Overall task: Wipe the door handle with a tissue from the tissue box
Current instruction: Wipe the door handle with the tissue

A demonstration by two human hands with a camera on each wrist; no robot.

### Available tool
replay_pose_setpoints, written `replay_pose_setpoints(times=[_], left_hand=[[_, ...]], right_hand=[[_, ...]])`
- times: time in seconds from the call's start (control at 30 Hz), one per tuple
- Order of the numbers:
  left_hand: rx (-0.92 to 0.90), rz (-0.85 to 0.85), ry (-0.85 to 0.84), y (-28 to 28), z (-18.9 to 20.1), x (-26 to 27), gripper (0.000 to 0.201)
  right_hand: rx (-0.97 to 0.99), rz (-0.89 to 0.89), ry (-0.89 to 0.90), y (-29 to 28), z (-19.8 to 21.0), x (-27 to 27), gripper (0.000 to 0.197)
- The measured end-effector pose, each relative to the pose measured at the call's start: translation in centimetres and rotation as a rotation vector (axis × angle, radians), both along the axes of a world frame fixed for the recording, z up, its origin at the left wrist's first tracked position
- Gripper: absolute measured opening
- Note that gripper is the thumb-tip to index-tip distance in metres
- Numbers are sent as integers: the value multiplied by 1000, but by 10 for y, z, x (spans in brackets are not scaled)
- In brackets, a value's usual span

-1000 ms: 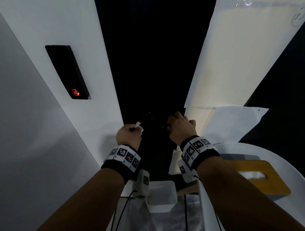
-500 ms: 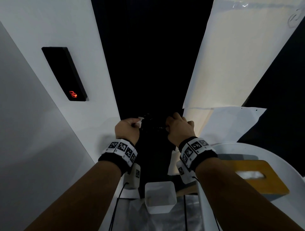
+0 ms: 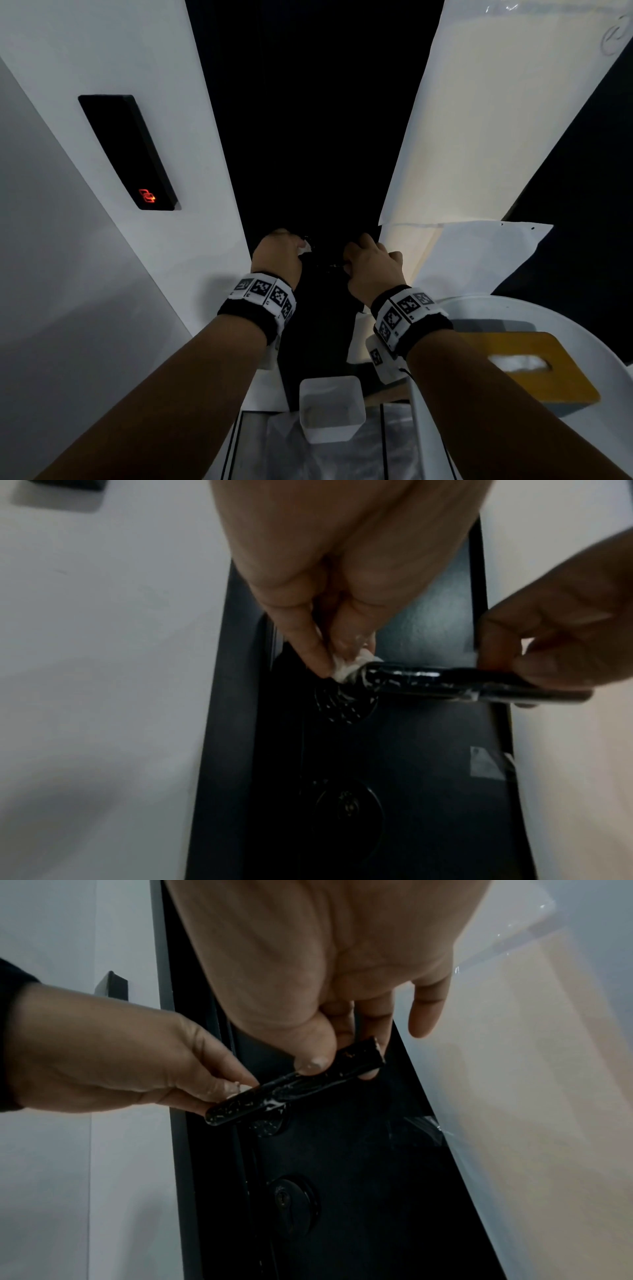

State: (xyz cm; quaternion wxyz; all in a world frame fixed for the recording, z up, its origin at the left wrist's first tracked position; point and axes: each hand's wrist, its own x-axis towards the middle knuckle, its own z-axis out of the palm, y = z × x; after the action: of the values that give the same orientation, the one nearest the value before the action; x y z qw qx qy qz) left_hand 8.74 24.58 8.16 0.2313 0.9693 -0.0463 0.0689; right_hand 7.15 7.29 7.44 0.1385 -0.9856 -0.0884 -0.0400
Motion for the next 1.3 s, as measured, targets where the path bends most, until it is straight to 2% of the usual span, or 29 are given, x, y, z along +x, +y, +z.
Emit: replay_pose_setpoints(times=[0.1, 0.2, 0.4, 0.5, 0.63, 0.8, 0.87, 1.0, 1.07, 1.13, 1.2, 1.3], left_hand=[[97, -23, 55, -4, 2, 5, 37], [143, -38, 25, -4, 5, 6, 35], [119, -89, 21, 1, 3, -6, 33], [-17, -50, -27, 7, 1, -17, 29], [-156, 94, -148, 6, -7, -30, 27], [-426, 289, -16, 2, -31, -34, 15], [-514, 288, 39, 3, -35, -37, 2], [-727, 221, 90, -2, -38, -44, 13], [-651, 240, 36, -2, -34, -43, 7], [-490, 278, -83, 0, -25, -42, 5], [-460, 277, -171, 3, -14, -39, 9], [-448, 223, -150, 3, -6, -32, 10]], right_hand=[[2, 1, -3, 0, 0, 0, 28], [1, -3, -2, 0, 0, 0, 29], [4, -5, 1, 0, 0, -1, 29], [1, -3, 0, 0, 1, -1, 28], [1, -4, -5, 0, 0, -2, 27], [0, -8, -9, 0, -1, -2, 26], [7, -9, -8, 1, -2, -1, 26], [12, -15, -5, 0, -2, -1, 27], [15, -14, -5, 0, -2, -1, 27], [15, -12, -6, 0, -2, -1, 26], [13, -10, -6, -1, -2, -1, 26], [11, -7, -1, -1, -2, -2, 25]])
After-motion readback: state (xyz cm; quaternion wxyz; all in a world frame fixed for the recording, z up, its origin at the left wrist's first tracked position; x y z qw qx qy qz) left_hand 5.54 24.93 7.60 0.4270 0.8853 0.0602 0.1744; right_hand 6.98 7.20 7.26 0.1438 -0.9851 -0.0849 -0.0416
